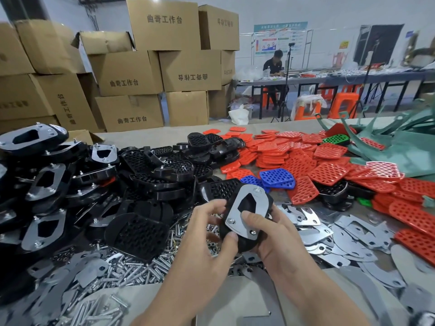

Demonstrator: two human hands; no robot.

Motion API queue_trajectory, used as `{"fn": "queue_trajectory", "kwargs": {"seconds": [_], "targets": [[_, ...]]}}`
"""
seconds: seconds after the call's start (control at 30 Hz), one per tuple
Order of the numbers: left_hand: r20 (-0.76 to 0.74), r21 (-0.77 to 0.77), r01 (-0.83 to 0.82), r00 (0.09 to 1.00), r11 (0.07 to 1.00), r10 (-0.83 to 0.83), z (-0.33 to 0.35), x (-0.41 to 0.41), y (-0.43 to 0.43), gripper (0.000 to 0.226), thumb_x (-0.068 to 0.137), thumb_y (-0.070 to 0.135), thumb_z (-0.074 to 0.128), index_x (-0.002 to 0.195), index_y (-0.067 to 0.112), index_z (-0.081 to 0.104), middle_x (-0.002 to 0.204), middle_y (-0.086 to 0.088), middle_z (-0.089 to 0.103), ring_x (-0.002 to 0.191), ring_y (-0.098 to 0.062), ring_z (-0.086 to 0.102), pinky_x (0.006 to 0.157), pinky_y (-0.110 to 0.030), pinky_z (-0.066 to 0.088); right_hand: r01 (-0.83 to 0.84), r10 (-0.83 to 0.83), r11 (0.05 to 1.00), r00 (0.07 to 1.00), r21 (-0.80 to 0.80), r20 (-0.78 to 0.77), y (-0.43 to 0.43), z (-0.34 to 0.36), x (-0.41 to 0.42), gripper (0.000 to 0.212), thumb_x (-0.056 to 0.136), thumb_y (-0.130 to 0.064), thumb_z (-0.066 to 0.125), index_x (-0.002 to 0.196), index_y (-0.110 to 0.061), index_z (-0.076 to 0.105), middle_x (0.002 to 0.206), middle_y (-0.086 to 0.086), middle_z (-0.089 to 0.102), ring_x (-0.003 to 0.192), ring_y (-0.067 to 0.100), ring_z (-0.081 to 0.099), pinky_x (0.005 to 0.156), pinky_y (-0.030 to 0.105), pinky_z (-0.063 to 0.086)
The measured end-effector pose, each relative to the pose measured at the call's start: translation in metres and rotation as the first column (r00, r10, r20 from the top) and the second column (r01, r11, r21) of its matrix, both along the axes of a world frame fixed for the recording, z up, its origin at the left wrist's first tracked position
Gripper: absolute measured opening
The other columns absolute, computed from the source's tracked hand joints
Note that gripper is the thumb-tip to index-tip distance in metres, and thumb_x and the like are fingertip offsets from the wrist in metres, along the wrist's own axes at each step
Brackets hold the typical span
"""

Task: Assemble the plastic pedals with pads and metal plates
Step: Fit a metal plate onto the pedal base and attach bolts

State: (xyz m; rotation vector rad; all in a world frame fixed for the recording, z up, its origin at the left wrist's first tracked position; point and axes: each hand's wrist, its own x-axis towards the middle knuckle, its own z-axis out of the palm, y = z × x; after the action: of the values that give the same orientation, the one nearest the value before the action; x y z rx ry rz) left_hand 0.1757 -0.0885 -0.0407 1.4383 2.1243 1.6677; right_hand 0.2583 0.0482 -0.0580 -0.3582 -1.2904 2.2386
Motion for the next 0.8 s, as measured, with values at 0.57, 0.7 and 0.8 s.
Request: {"fn": "queue_trajectory", "kwargs": {"seconds": [0.57,0.7,0.8], "targets": [[-0.015,-0.008,0.012,1.0,1.0,-0.013,-0.0026,-0.0002,0.0001,0.024,0.092,0.034,0.057,0.114,0.043,0.056,0.118,0.021,0.052,0.119,-0.008,0.054,0.09,-0.02,0.046,0.01,-0.01,1.0,1.0,0.021,0.003,-0.0014,0.0015,0.0015,0.036,0.084,-0.014,0.075,0.119,-0.013,0.068,0.113,0.019,0.075,0.1,0.034,0.074,0.078,0.04,0.06],[-0.048,0.001,-0.018,0.999,1.0,0.018,-0.003,-0.0011,0.0005,0.011,0.098,0.027,0.059,0.105,0.035,0.059,0.115,0.019,0.052,0.113,-0.009,0.057,0.087,-0.021,0.047,0.012,-0.013,0.998,1.0,0.056,0.006,-0.0026,0.0013,0.0012,0.03,0.092,-0.005,0.069,0.122,-0.008,0.066,0.115,0.02,0.074,0.099,0.034,0.074,0.081,0.044,0.06],[-0.088,-0.038,0.003,0.996,0.999,-0.006,-0.0017,0.0009,0.0009,0.011,0.097,0.025,0.062,0.098,0.036,0.065,0.117,0.02,0.043,0.12,-0.004,0.05,0.088,-0.008,0.039,0.014,-0.017,0.997,0.999,0.075,0.031,-0.0031,0.0026,0.0025,0.029,0.093,-0.006,0.069,0.121,-0.011,0.066,0.115,0.018,0.075,0.105,0.036,0.073,0.086,0.046,0.059]]}}
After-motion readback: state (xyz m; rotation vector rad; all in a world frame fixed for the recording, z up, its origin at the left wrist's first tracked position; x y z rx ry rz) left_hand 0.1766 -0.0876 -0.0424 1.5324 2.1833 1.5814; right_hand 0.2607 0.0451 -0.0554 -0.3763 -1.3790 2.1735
